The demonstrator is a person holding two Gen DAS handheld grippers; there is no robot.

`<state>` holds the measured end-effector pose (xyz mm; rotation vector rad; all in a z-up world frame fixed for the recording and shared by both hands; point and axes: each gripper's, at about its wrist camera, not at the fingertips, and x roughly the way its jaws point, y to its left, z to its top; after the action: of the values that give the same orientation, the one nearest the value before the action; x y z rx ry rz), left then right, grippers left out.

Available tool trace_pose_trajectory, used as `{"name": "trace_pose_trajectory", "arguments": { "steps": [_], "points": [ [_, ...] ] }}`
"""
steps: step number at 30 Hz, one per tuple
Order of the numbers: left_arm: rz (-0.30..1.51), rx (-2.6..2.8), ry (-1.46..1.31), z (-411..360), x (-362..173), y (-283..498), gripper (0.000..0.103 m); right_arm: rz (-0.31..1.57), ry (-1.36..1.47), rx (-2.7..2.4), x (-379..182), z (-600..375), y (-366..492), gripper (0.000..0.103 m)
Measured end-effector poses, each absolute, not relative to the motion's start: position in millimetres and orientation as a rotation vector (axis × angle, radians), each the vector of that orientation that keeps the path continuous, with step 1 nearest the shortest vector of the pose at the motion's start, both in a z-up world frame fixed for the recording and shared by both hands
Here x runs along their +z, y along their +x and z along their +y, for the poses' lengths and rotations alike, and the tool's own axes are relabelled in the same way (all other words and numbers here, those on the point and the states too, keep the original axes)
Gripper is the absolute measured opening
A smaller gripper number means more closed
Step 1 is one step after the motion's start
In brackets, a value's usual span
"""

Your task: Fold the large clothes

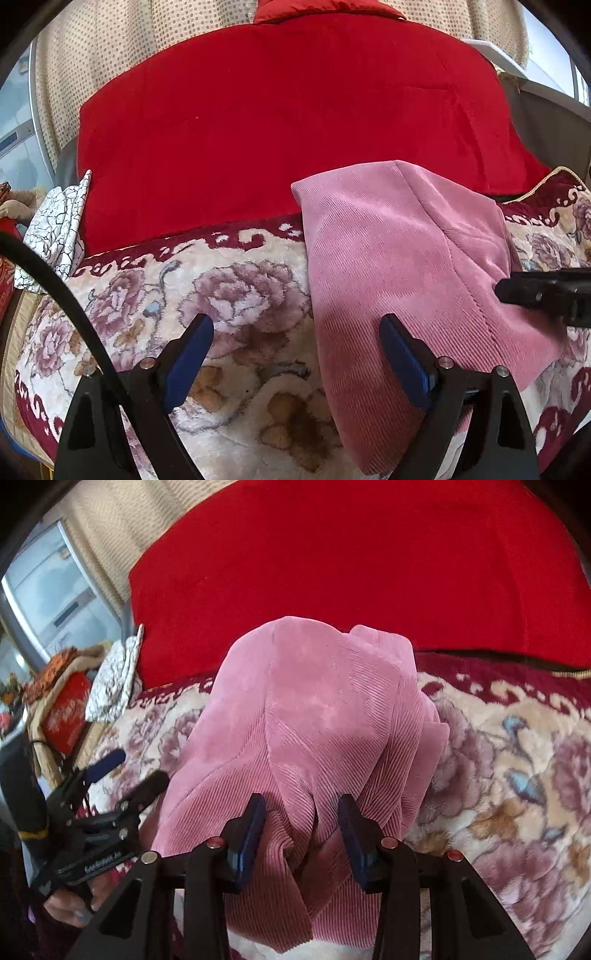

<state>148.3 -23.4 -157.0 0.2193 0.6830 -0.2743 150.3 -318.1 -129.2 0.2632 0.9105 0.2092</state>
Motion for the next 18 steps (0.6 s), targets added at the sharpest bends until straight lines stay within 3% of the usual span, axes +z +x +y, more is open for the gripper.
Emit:
{"name": "trace_pose_trajectory", "arguments": {
  "steps": [7, 11, 18],
  "points": [
    [0.675, -0.277, 0.214, -21.1, -153.9, 148.9, 0.091, 0.867, 0.289, 0.233, -115.0, -324.6, 148.9, 0.047],
    [0.673, -0.277, 0.217, -22.4, -153.9, 149.9, 0.091, 0.839, 0.361, 0.24, -110.4, -340.3, 150.2, 0.058],
    [0.672, -0.273, 0.225, -26.0, -154.5, 150.0, 0.091, 0.858, 0.406, 0.237, -116.2, -347.7, 154.2, 0.058]
  ]
}}
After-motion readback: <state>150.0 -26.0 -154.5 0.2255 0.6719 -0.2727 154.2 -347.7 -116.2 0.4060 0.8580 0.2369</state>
